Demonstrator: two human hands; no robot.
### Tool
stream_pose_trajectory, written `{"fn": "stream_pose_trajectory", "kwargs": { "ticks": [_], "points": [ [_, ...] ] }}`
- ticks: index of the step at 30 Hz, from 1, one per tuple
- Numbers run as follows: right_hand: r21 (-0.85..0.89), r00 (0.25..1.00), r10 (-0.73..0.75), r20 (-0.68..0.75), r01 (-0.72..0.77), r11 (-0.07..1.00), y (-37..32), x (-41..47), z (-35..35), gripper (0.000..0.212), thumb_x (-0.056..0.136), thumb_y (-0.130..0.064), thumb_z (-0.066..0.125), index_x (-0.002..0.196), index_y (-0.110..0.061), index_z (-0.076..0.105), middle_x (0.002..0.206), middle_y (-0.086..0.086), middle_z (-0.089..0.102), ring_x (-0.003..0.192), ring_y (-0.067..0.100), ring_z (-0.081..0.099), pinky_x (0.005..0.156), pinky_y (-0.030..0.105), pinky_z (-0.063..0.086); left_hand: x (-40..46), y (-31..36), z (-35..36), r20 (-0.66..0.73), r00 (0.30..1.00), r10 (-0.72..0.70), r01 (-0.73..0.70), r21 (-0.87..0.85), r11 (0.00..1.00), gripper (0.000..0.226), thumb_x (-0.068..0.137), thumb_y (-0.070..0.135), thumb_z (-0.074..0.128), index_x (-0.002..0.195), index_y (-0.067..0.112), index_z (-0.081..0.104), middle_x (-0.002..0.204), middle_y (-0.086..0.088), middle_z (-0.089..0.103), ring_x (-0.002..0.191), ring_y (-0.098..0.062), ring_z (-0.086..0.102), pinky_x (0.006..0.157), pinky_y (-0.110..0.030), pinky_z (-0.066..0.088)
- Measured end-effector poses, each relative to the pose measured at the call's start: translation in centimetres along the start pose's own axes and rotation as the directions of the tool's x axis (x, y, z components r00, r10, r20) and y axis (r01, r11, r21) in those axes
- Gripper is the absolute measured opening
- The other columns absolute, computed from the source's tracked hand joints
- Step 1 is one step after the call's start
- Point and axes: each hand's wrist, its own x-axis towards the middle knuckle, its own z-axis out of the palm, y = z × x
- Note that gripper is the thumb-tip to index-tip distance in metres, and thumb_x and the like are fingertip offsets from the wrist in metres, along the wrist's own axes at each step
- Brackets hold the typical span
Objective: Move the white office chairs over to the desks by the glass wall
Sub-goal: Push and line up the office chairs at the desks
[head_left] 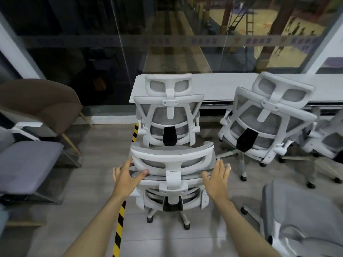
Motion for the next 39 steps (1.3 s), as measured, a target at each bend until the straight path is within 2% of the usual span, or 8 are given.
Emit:
{"fn": "stream_pose_trajectory", "kwargs": {
  "ticks": [9,13,16,19,23,27,31,39],
  "points": [
    [0.026,0.999,-0.017,-0.049,0.019,0.999,0.4,0.5,0.5,0.082,0.101,-0.043,0.046,0.163,-0.018,-0.002,0.17,-0.003,-0.01,0.152,0.017,-0.025,0.127,0.051,0.005,-0.1,0.5,0.2,-0.048,0.995,0.083,-0.084,-0.031,0.996,0.085,0.069,0.079,0.069,0.14,0.039,0.046,0.114,0.029,0.047,0.134,-0.008,0.024,0.122,-0.058,0.011],
    [-0.021,0.999,-0.011,0.045,0.012,1.0,0.9,0.7,-0.4,0.08,0.102,-0.051,0.044,0.163,-0.023,0.002,0.17,-0.006,-0.011,0.152,0.018,-0.026,0.126,0.051,0.003,-0.8,1.9,-1.2,0.029,0.998,0.053,-0.051,-0.061,0.997,0.076,0.083,0.069,0.063,0.148,0.037,0.038,0.136,0.017,0.046,0.138,-0.005,0.016,0.123,-0.05,-0.003],
    [0.006,0.994,-0.048,0.094,0.047,0.999,1.6,0.2,-2.3,0.079,0.1,-0.057,0.046,0.163,-0.025,0.009,0.17,-0.006,-0.004,0.155,0.018,-0.016,0.126,0.051,0.006,-1.3,4.7,-2.8,0.043,0.996,0.082,-0.075,-0.157,0.985,0.066,0.093,0.06,0.057,0.15,0.034,0.037,0.142,0.01,0.047,0.141,-0.017,0.031,0.115,-0.046,0.027],
    [0.001,0.992,-0.103,0.076,0.103,0.995,2.1,-0.2,-4.8,0.076,0.1,-0.054,0.05,0.162,-0.024,0.018,0.17,0.001,0.012,0.157,0.017,0.004,0.125,0.044,0.016,-0.9,7.5,-4.0,0.076,0.985,0.153,-0.138,-0.18,0.974,0.071,0.087,0.034,0.077,0.146,0.041,0.037,0.132,0.014,0.045,0.13,-0.011,0.038,0.104,-0.037,0.032],
    [-0.076,0.992,-0.118,0.042,0.121,0.99,2.6,1.0,-9.0,0.061,0.1,-0.036,0.058,0.155,-0.02,0.037,0.161,0.005,0.036,0.149,0.025,0.03,0.119,0.043,0.03,0.1,9.8,-7.1,0.368,0.873,0.319,-0.329,-0.035,0.944,0.084,0.074,0.034,0.07,0.143,0.061,0.032,0.158,0.016,0.03,0.145,-0.012,0.025,0.119,-0.054,0.026],
    [-0.134,0.987,-0.161,-0.01,0.158,0.978,4.5,4.7,-12.6,0.054,0.096,-0.035,0.061,0.147,-0.018,0.049,0.149,0.005,0.05,0.139,0.026,0.044,0.113,0.045,0.039,0.6,14.9,-9.0,0.493,0.769,0.407,-0.399,-0.127,0.908,0.064,0.088,0.042,0.069,0.142,0.058,0.038,0.151,0.029,0.032,0.131,0.022,0.026,0.111,-0.033,0.03],
    [-0.139,0.985,-0.171,-0.03,0.166,0.976,6.7,9.6,-15.7,0.051,0.099,-0.029,0.062,0.147,-0.017,0.049,0.147,0.004,0.049,0.134,0.024,0.048,0.107,0.041,0.044,3.7,22.6,-3.9,0.421,0.764,0.489,-0.518,-0.051,0.854,0.053,0.095,0.043,0.066,0.14,0.055,0.042,0.146,0.025,0.043,0.136,0.004,0.035,0.109,-0.032,0.032],
    [-0.006,0.991,-0.098,-0.087,0.098,0.995,13.6,18.4,-24.4,0.048,0.098,-0.021,0.062,0.145,-0.016,0.051,0.144,0.005,0.052,0.132,0.025,0.051,0.107,0.036,0.041,10.9,35.2,14.0,0.403,0.759,0.511,-0.588,0.089,0.804,0.04,0.094,0.047,0.062,0.133,0.045,0.051,0.139,0.016,0.053,0.13,-0.006,0.046,0.112,-0.038,0.04]
  ]
}}
